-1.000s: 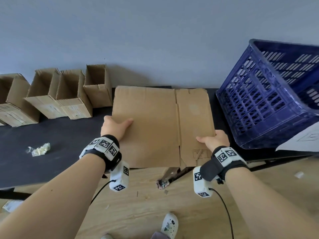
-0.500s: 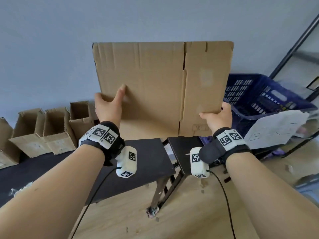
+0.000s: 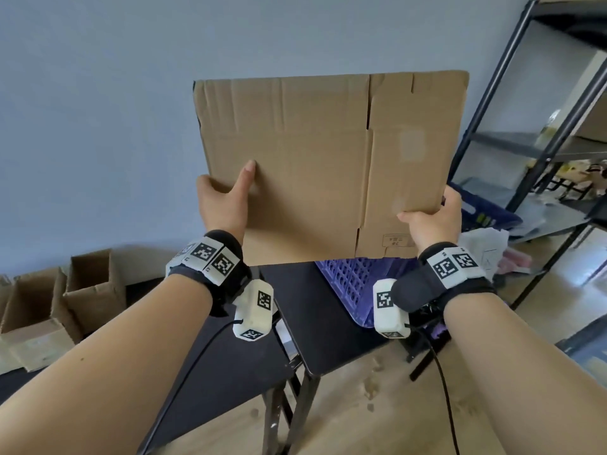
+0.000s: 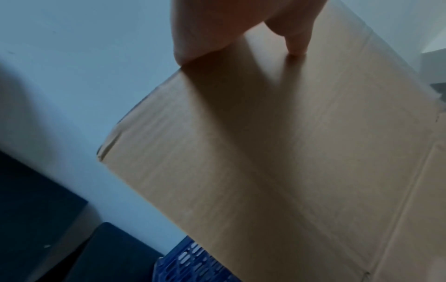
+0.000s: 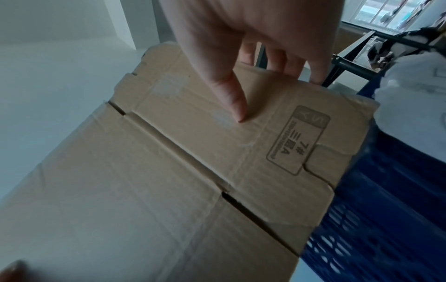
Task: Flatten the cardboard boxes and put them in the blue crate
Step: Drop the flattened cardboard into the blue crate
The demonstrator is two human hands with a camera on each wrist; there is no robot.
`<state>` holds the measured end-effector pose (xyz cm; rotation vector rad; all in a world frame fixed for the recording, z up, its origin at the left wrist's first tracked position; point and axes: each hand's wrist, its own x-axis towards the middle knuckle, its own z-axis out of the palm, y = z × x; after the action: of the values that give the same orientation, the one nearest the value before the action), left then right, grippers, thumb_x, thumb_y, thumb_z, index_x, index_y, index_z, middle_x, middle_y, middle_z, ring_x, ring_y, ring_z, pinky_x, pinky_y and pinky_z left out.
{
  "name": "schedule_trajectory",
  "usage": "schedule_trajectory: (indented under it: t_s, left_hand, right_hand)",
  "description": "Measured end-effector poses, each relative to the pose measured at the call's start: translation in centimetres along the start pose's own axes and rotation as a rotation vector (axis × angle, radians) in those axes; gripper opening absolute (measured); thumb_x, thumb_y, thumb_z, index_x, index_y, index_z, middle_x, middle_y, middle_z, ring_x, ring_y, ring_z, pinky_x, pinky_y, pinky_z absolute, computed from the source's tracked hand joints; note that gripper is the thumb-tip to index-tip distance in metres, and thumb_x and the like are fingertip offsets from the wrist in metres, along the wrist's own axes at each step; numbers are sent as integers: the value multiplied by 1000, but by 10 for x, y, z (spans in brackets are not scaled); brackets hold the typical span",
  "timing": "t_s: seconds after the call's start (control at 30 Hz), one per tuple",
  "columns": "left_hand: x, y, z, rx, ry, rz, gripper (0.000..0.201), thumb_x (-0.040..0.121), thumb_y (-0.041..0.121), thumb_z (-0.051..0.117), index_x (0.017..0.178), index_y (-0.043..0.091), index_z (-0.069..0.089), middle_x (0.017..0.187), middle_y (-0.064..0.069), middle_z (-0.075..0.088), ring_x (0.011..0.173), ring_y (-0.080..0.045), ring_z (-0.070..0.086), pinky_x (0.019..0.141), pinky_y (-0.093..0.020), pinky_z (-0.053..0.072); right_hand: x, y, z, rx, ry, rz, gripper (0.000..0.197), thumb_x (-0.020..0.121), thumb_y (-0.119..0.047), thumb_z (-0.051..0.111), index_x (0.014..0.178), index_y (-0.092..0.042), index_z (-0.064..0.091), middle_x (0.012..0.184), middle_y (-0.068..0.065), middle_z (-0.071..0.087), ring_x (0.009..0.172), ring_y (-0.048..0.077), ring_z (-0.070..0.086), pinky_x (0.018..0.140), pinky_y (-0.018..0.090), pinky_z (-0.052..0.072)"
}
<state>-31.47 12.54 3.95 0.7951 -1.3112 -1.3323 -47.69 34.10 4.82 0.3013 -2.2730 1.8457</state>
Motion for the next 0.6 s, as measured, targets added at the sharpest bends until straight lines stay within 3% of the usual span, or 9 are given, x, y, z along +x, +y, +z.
schedule_trajectory:
  t_s: [0.17,0.27,0.47,0.6]
  left_hand:
    - [-17,16,86,-41,-22,73,41,77,48,72,73,25,39,74,13,47,64,2,46,59,-11,37]
    - [-30,22,147,-79,-47,80,40,76,48,72,74,24,40,75,13,48,65,1,47,61,-13,38]
    - [-59,21,252,-112,-87,76,40,79,47,70,72,26,38,72,14,44,62,2,44,53,-4,36]
    - [-62,14,297,-71,-107,66,39,80,48,68,76,25,38,76,10,43,67,-3,45,61,-16,35]
  right_hand:
    - [74,7,-44,55,34,-14,72,74,-4,73,135,-22,40,128,-1,56,116,22,53,94,31,43]
    - [123,18,-76,55,54,-18,72,74,-4,74,135,-21,40,128,0,56,116,22,53,99,36,44]
    - [213,43,-130,79,47,-13,67,74,-2,71,132,-19,42,122,-1,58,106,18,54,92,28,43]
    - [258,60,-140,97,-30,-4,68,72,0,66,132,-20,42,115,-5,58,101,15,55,83,26,41]
